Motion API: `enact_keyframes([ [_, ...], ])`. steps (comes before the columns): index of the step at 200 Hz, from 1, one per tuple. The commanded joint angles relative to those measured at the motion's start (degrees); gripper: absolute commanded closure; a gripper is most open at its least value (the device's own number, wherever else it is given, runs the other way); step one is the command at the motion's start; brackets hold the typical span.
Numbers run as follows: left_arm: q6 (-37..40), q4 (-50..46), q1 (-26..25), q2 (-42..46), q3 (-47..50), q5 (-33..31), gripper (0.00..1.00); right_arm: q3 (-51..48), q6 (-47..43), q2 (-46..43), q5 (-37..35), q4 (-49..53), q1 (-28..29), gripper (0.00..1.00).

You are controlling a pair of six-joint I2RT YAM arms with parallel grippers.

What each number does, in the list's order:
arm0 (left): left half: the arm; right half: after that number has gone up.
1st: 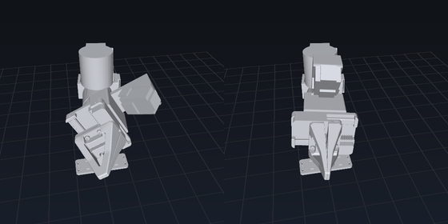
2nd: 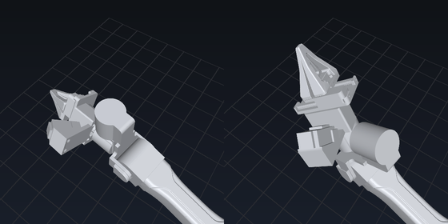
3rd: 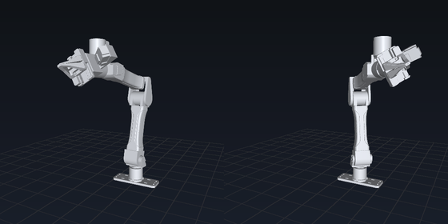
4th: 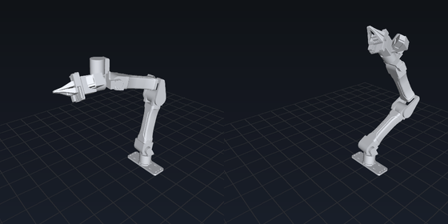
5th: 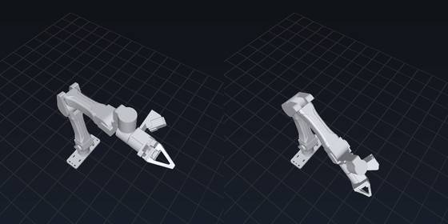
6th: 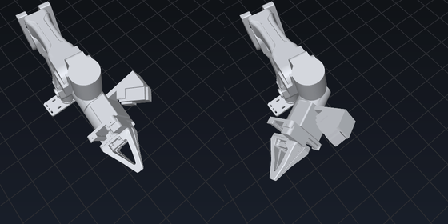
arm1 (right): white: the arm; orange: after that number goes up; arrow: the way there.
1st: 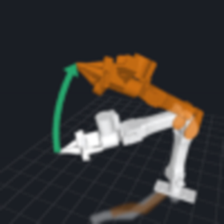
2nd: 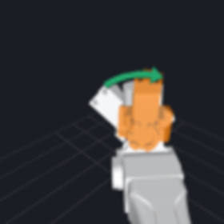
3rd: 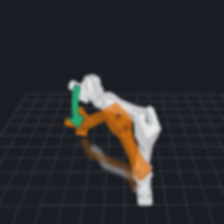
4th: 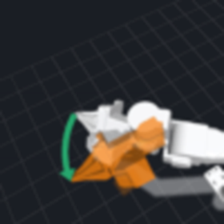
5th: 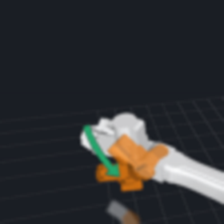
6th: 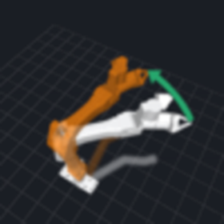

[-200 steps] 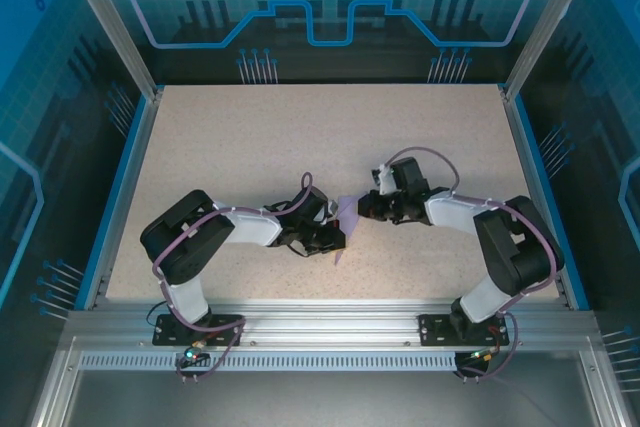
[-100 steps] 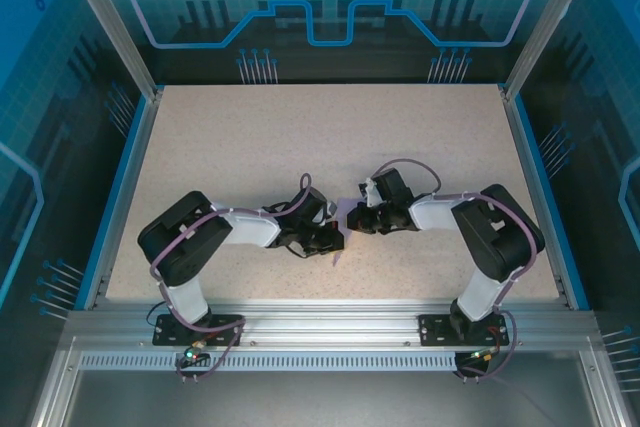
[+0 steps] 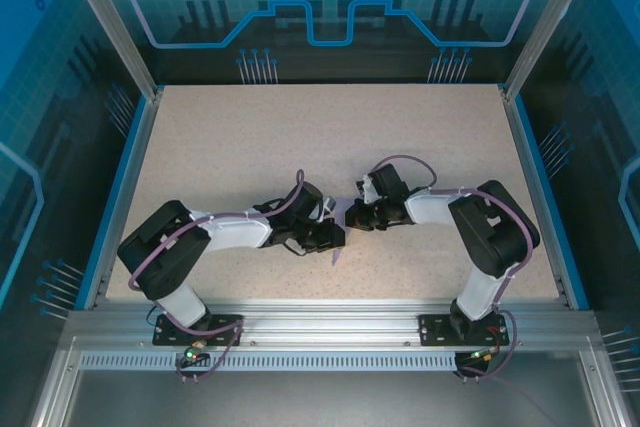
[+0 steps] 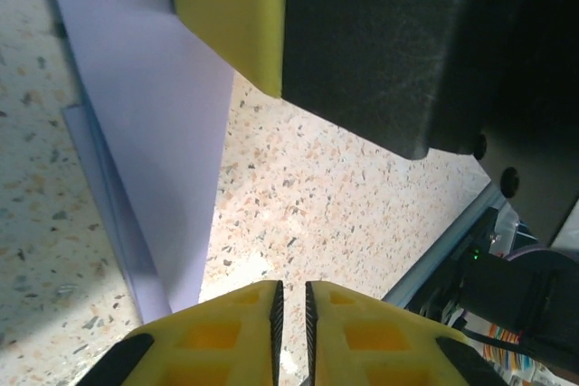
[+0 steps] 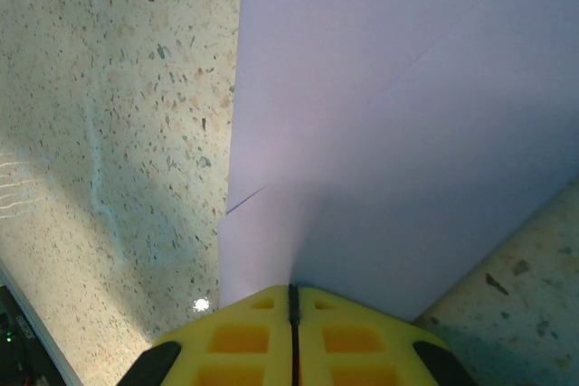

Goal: Fold a paper plane with a square sheet of paper (fold left side to right side)
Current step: Fold the wing for the fifth time at the center of the table.

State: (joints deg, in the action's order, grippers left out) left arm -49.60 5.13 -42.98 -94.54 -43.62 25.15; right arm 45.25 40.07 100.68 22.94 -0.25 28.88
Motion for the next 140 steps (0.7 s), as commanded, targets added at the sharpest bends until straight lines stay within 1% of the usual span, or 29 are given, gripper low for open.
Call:
enact_keyframes([
  [1, 0.09, -1.69, -0.70, -0.38, -0.06, 4.07, 0.80, -0.19, -0.79, 2.87, -4.04, 5.19, 0.56, 0.92],
  [24, 1.04, -2.19, -1.23, -2.32, -1.02, 4.57, 0.78, -0.03, -0.91, 3.17, -4.00, 5.44, 0.56, 0.92],
  [50, 1.26, -2.74, -1.29, -3.34, -0.88, 2.69, 0.78, 0.25, -1.13, 3.38, -4.08, 6.04, 0.64, 0.92],
  [72, 1.38, -3.44, -1.23, -3.37, -0.86, 1.06, 0.78, 0.60, -1.57, 3.46, -4.43, 6.84, 0.74, 0.92],
  [140, 1.37, -4.54, -1.23, -2.58, 0.03, -1.34, 0.78, 1.34, -2.62, 3.90, -5.53, 9.10, 0.82, 0.92],
])
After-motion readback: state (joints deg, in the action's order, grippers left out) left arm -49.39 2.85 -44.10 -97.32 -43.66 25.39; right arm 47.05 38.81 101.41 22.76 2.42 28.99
